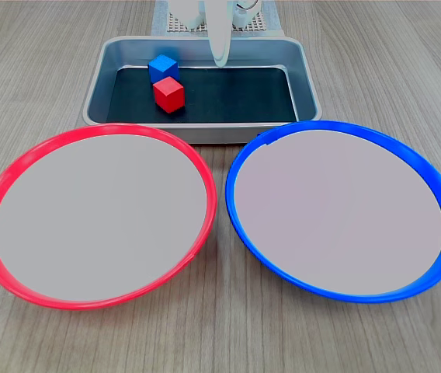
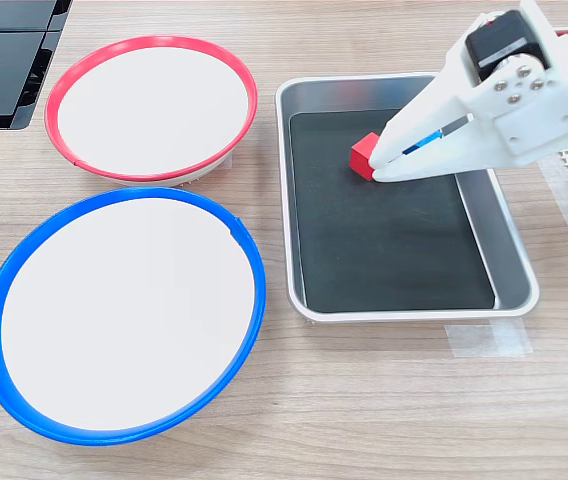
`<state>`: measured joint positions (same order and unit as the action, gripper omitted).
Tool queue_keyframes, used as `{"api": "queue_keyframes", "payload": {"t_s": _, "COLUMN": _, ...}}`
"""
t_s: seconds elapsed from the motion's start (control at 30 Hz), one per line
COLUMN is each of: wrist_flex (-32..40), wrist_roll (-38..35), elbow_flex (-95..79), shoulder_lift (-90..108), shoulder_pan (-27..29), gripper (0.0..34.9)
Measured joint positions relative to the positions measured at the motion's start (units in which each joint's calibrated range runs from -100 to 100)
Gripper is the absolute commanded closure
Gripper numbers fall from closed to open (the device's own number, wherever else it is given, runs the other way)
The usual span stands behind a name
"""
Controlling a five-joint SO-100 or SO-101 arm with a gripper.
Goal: Move two blocks from tray to matching dishes
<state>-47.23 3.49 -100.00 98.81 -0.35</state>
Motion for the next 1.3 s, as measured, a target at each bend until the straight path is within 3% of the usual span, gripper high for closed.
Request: {"api": "queue_keyframes", "payload": {"t_s": 1.3, "wrist_flex": 0.0, "wrist_roll": 0.0, "elbow_flex": 0.0, "shoulder_lift": 0.0, "shoulder_pan": -1.6, "gripper": 34.8}}
